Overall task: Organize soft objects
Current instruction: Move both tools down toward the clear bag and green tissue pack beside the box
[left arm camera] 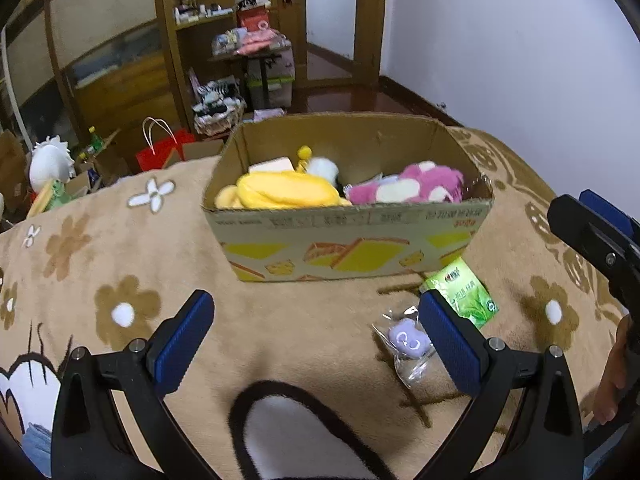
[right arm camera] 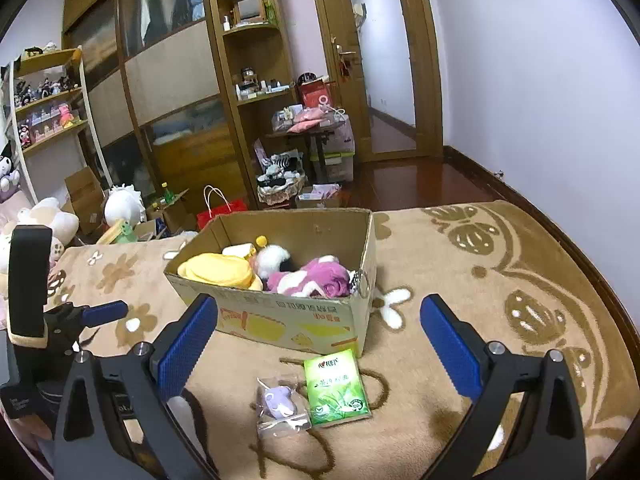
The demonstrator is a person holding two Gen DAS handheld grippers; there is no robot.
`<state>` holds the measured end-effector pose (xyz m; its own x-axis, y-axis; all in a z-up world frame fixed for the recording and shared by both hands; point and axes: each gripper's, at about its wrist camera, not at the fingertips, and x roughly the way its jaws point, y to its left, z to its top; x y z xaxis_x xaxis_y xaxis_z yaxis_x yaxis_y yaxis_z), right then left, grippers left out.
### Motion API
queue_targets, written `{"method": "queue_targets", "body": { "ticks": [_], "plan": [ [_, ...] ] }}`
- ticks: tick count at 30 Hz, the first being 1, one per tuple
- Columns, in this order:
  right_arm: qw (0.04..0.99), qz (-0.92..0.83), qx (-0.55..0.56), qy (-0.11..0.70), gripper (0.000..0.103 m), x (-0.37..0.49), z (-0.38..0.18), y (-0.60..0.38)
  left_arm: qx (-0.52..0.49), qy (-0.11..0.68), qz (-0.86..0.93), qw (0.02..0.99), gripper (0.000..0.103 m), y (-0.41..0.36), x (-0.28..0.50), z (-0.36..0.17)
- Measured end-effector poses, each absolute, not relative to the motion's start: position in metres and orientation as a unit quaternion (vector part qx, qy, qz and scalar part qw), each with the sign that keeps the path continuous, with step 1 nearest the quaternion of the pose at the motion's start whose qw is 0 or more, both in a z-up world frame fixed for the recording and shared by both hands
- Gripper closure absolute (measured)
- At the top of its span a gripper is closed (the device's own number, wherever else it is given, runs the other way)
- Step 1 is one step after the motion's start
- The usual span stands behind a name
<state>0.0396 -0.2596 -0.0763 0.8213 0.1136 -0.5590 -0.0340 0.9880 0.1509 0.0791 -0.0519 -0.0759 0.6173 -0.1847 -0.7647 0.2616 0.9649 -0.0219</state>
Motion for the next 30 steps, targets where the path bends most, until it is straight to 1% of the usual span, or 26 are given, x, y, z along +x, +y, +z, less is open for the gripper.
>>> {"method": "queue_targets", "body": {
  "ticks": [12, 25, 30],
  "plan": [
    [0.937, 0.034, 0.076, 0.340, 0.000, 0.066, -0.113, -0.263, 0.040, 0.469, -0.143, 0.871, 0.002, -0.061, 0.097, -0.108],
    [0.920, 0.019, 0.090, 0.380, 0.000, 0.083, -0.138, -0.271, 0.057, 0.492, -0.187, 0.848, 0.002, -0.086, 0.105, -0.131],
    [0.913, 0.015, 0.090, 0.397, 0.000, 0.088, -0.150, -0.273, 0.047, 0.506, -0.212, 0.835, 0.002, -0.095, 0.108, -0.141]
  ]
}}
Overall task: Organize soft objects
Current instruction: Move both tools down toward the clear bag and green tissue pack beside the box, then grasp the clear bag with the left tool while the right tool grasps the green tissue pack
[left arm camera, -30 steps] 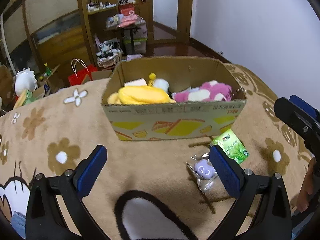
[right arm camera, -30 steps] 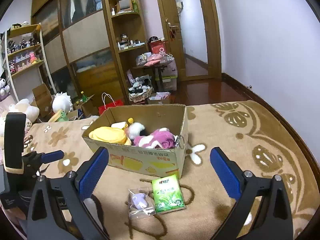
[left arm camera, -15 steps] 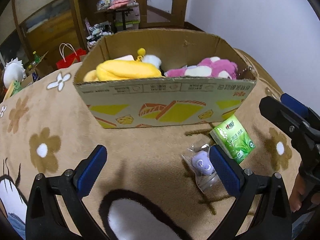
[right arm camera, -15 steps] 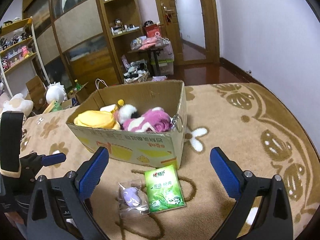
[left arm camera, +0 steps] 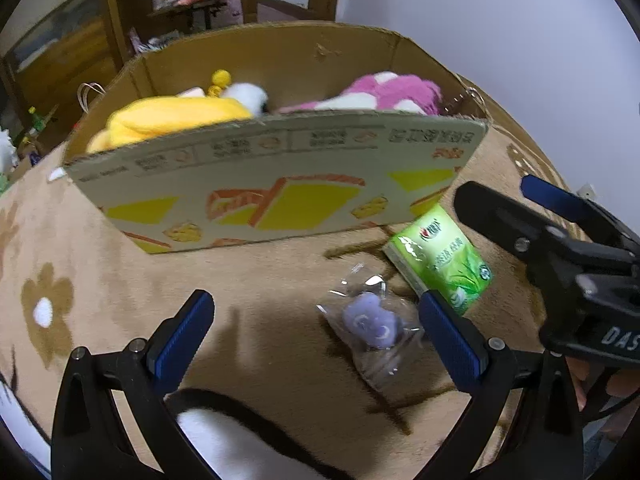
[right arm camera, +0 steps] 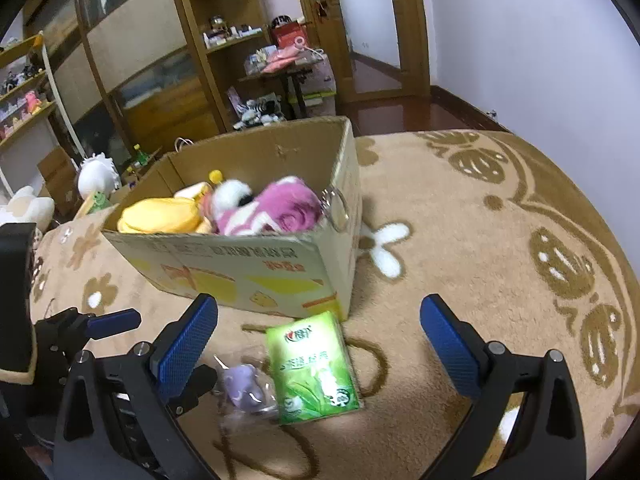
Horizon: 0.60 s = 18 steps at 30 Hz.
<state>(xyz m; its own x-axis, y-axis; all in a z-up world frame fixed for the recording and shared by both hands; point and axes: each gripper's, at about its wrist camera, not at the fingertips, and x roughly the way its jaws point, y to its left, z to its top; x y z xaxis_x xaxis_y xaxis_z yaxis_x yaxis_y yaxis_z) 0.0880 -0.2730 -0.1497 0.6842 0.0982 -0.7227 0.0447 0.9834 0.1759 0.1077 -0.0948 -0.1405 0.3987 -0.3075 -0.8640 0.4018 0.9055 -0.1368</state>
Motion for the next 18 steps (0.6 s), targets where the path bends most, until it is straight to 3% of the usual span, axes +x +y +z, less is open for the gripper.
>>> {"method": "queue_targets", "body": {
  "ticks": [18],
  "plan": [
    [0.874, 0.039, 0.109, 0.473, 0.003, 0.104, -0.187, -0.270, 0.042, 0.540, -0.241, 0.805, 0.002, -0.120, 0.118, -0.172]
  ]
}}
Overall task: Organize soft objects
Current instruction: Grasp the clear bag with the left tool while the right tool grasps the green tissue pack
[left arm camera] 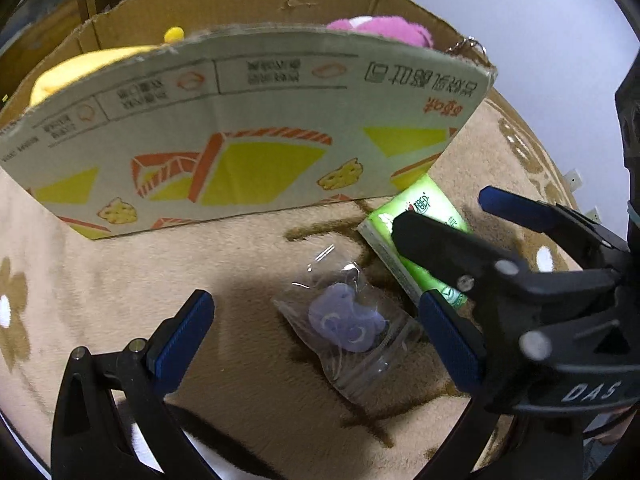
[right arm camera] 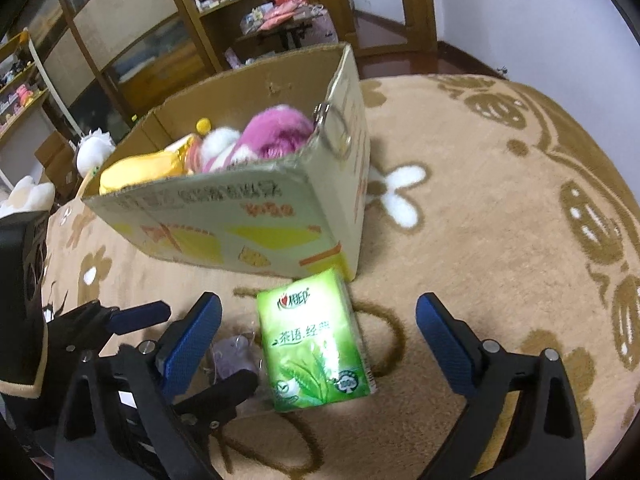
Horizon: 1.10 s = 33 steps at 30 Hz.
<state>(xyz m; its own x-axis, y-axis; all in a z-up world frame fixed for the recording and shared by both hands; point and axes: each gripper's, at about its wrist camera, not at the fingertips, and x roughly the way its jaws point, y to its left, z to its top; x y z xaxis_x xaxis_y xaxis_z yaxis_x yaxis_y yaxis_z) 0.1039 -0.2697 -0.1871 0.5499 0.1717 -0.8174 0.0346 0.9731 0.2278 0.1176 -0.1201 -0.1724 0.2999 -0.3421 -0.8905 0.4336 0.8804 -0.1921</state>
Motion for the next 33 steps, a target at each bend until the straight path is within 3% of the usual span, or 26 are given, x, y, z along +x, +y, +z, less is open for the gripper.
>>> {"method": "queue_targets", "body": {
  "ticks": [8, 17, 26, 33],
  "plan": [
    [0.852, 0.047, 0.106, 0.510, 0.022, 0.113, -0.210, -0.266, 0.035, 0.542, -0.249, 0.802, 0.002, -0.127, 0.120, -0.179],
    [0.850, 0.038, 0.113, 0.512, 0.036, 0.115, -0.212, -0.270, 0.045, 0.545, -0.239, 0.802, 0.002, -0.135, 0.123, -0.188],
    [0.849, 0.037, 0.115, 0.515, 0.036, 0.113, -0.212, -0.271, 0.090, 0.548, -0.228, 0.800, 0.004, -0.157, 0.115, -0.200],
    [0.846, 0.034, 0.099, 0.522, 0.039, 0.108, -0.214, -0.268, 0.094, 0.551, -0.220, 0.799, 0.022, -0.147, 0.106, -0.194]
  ]
}}
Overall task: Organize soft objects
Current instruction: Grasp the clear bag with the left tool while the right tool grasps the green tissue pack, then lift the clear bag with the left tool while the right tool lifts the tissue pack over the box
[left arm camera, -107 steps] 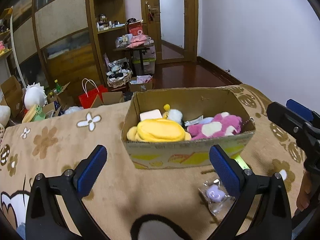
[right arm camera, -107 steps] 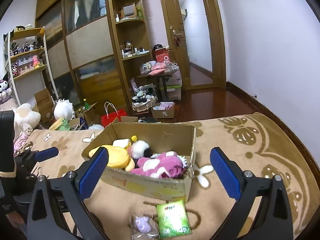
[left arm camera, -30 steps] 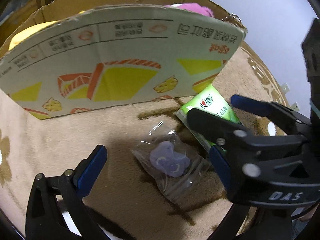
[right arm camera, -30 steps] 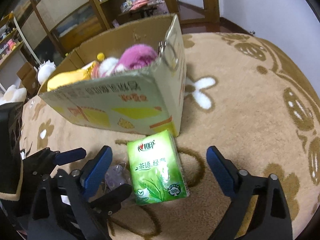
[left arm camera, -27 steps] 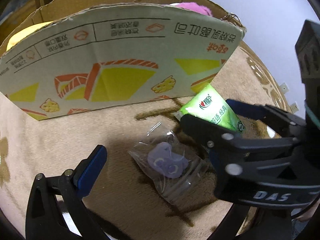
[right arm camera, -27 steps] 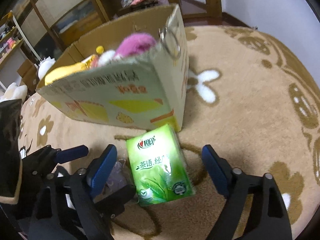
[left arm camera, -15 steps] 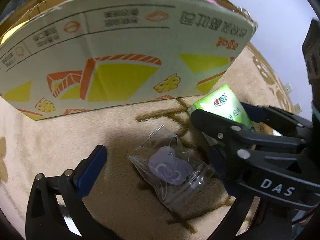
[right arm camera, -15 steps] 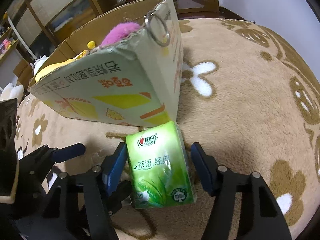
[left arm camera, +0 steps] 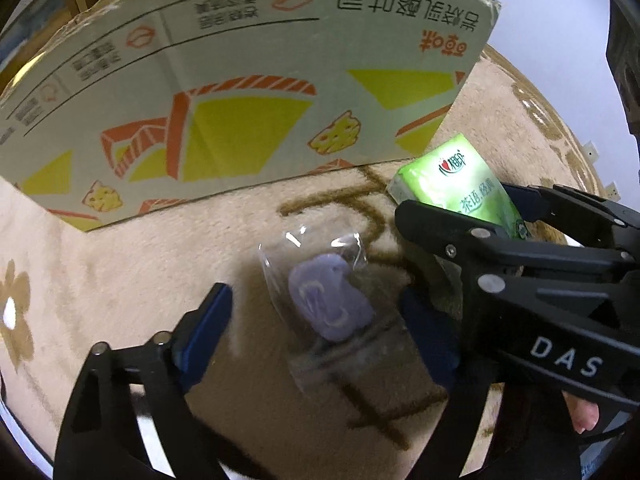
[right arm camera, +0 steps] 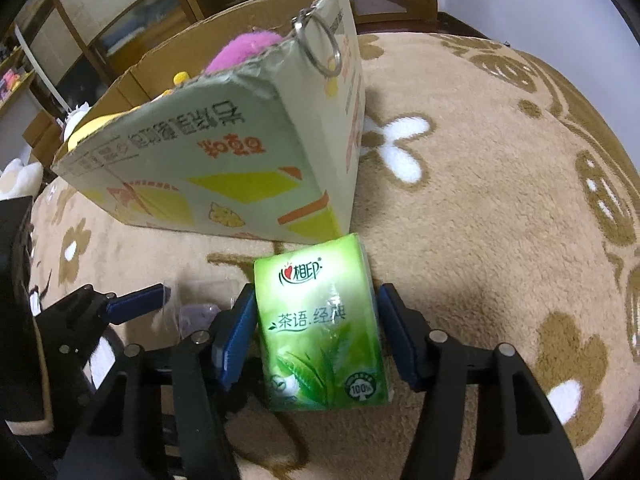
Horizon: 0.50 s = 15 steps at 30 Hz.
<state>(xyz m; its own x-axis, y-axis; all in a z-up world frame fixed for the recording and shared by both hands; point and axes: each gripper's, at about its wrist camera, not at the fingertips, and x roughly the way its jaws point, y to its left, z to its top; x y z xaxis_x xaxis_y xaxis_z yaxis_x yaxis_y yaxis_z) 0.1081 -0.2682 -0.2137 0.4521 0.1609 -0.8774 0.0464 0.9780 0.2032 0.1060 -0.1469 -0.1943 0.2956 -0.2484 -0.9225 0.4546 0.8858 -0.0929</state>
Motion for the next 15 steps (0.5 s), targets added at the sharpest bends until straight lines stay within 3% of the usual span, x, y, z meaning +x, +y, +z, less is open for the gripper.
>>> {"method": "queue_targets", "body": {
  "ticks": [1, 3, 5, 15],
  "plan": [
    [0.846, 0.033, 0.099, 0.523, 0.039, 0.107, -0.214, -0.268, 0.093, 0.551, -0.219, 0.800, 0.024, -0.146, 0.104, -0.193],
    [0.846, 0.032, 0.092, 0.523, 0.043, 0.105, -0.213, -0.267, 0.093, 0.547, -0.214, 0.804, 0.039, -0.146, 0.102, -0.193],
    [0.848, 0.038, 0.081, 0.522, 0.044, 0.102, -0.212, -0.264, 0.094, 0.543, -0.205, 0.809, 0.048, -0.142, 0.101, -0.192],
    [0.867, 0.036, 0.045, 0.496, 0.045, 0.093, -0.196, -0.254, 0.097, 0.529, -0.203, 0.818, 0.048, -0.131, 0.092, -0.172]
  ]
}}
